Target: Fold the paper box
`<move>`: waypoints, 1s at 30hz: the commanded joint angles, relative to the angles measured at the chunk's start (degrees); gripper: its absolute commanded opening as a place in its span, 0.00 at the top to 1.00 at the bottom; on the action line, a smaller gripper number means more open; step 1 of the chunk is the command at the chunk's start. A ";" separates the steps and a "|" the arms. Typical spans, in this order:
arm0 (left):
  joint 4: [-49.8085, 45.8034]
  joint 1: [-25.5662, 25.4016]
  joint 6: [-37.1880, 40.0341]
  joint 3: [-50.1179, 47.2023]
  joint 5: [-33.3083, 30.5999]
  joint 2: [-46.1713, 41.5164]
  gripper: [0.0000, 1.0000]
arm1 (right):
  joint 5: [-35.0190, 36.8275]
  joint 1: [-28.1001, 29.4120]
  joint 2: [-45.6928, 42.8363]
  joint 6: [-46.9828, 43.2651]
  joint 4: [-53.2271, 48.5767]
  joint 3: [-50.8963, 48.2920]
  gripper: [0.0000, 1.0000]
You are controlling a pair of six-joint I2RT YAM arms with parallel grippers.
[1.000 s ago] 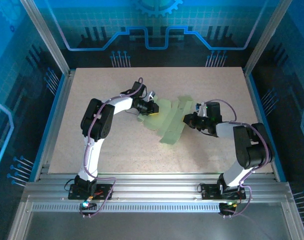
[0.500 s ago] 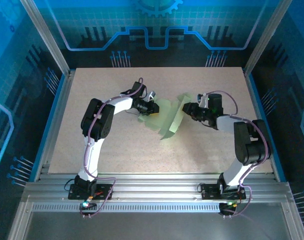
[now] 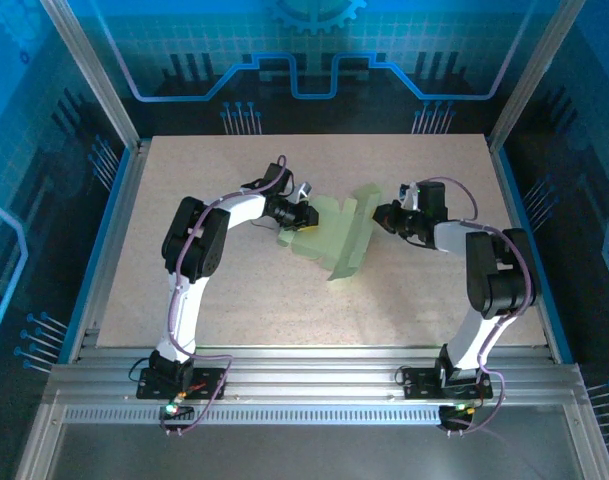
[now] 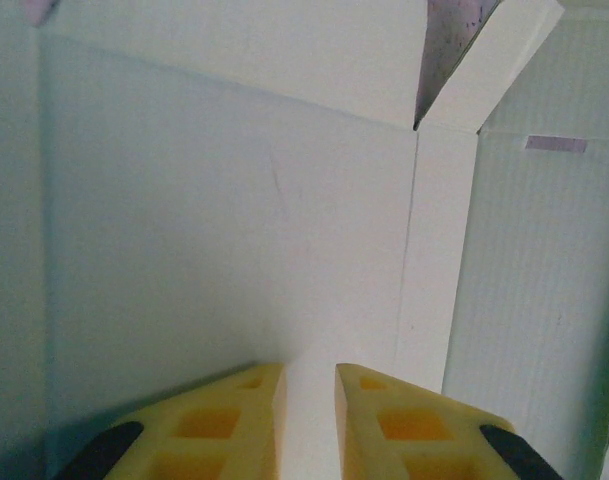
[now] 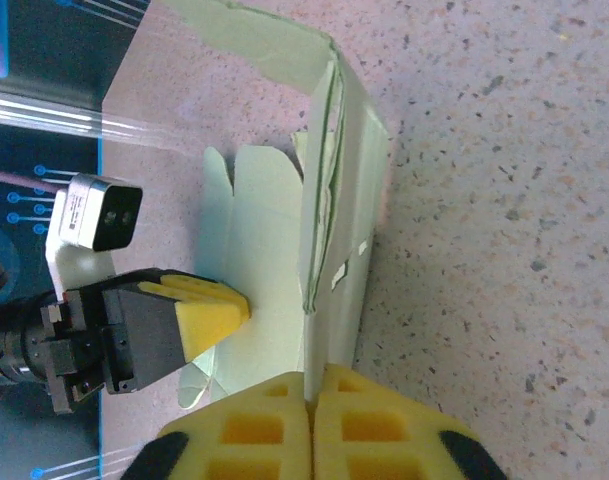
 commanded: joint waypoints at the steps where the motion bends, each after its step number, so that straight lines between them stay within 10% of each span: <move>1: -5.69 -0.25 0.10 -1.95 -2.22 4.46 0.79 | -0.66 0.83 -2.93 -1.33 -3.26 -0.70 0.58; 4: -5.65 -0.25 -0.23 -1.90 -2.47 4.46 0.79 | -1.09 1.97 -4.61 -1.21 -3.99 -3.77 0.47; 16: -5.47 -0.25 -0.74 -1.83 -2.46 4.55 0.78 | -0.72 7.51 -13.35 5.22 0.70 -16.46 0.59; 30: -5.79 -0.20 -0.52 -1.01 -2.03 5.07 0.78 | 1.67 11.10 -13.23 6.05 3.33 -17.19 1.00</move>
